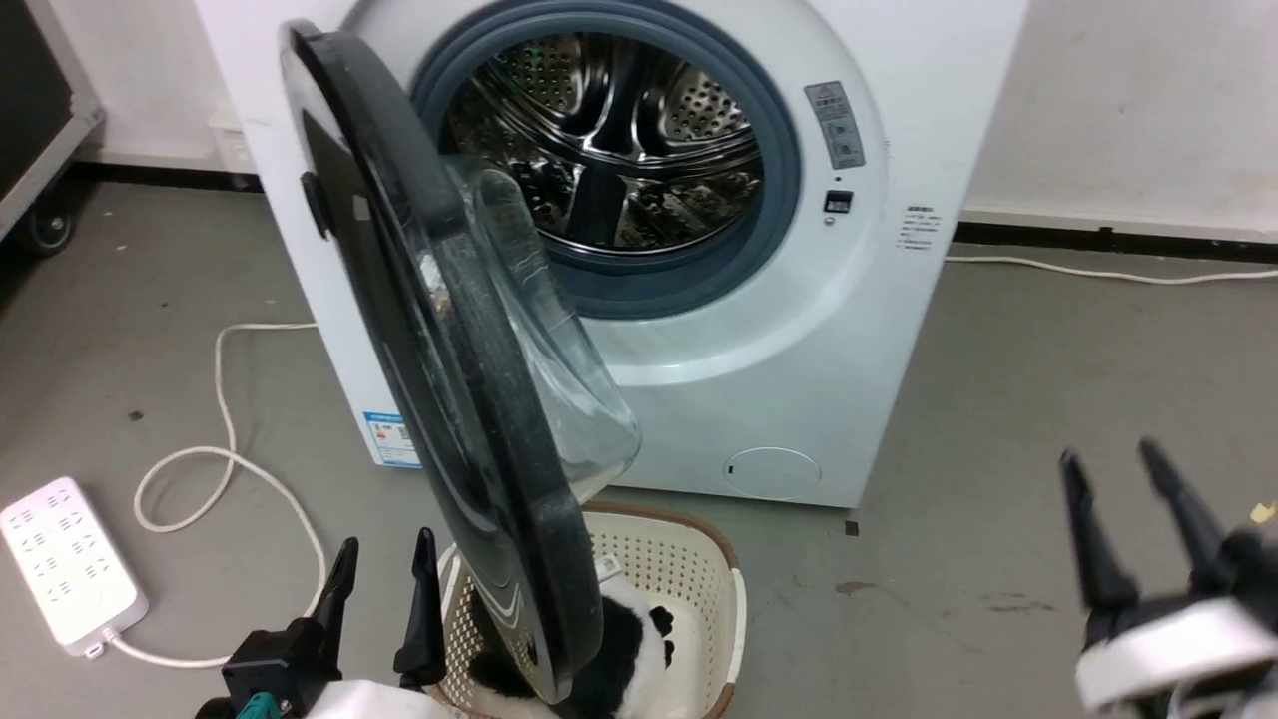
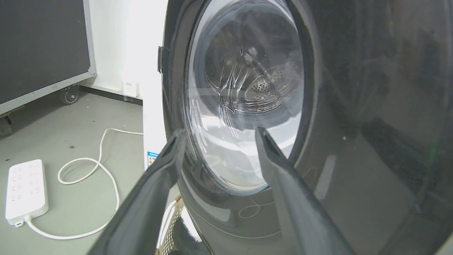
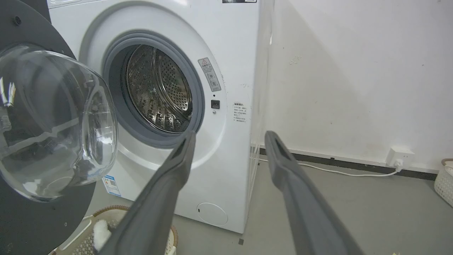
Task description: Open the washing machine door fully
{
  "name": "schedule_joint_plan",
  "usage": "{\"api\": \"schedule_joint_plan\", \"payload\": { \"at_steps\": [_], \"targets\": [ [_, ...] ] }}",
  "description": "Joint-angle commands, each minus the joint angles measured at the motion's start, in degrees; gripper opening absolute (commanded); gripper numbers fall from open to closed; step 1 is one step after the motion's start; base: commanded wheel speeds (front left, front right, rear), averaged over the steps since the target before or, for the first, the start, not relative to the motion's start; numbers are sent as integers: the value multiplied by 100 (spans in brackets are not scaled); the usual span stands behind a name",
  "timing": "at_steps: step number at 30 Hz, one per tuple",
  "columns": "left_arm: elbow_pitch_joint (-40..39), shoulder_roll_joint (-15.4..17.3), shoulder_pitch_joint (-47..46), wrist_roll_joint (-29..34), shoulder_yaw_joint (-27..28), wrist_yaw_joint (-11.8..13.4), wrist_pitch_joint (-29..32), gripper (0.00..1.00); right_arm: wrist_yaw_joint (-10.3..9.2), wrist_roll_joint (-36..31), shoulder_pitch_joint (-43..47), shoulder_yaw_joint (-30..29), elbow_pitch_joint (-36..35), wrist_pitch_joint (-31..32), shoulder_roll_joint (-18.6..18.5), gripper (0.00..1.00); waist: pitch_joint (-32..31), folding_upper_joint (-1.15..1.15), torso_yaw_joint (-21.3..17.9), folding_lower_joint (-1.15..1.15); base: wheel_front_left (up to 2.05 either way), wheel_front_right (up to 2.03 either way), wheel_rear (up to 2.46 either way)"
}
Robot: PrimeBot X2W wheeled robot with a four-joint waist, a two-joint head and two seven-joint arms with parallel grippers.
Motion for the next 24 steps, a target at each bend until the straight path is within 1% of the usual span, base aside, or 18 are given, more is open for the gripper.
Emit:
{"api": "schedule_joint_plan", "payload": {
  "at_steps": [1,3,5,8,13,23,24],
  "targets": [
    [-28,11,97,30,24,-27,-30,100,6,-118,146,-64,-101,-36,157,100,4,0,-28,0,0,0,0],
    [-25,11,121,43,21,-69,-30,100,6,-665,438,-322,-411,-43,502,100,17,0,-54,0,0,0,0],
    [-26,11,146,48,11,-88,-30,100,6,-977,687,-526,-703,-45,848,100,23,0,-78,0,0,0,0],
    [-35,11,193,53,-11,-105,-30,100,6,-1269,1036,-584,-860,-46,1080,100,29,0,-99,0,0,0,0],
    [-11,11,250,59,-45,-109,-30,100,6,-1270,1274,-591,-815,-47,1194,100,45,0,-95,0,0,0,0],
    [66,11,219,125,-112,-150,-30,100,6,-936,1294,-538,-774,-47,1207,100,40,0,-67,0,0,0,0],
    [74,11,217,125,-125,-158,-30,83,6,-925,1286,-540,-773,-47,1207,100,38,0,-70,0,0,0,0]
  ]
}}
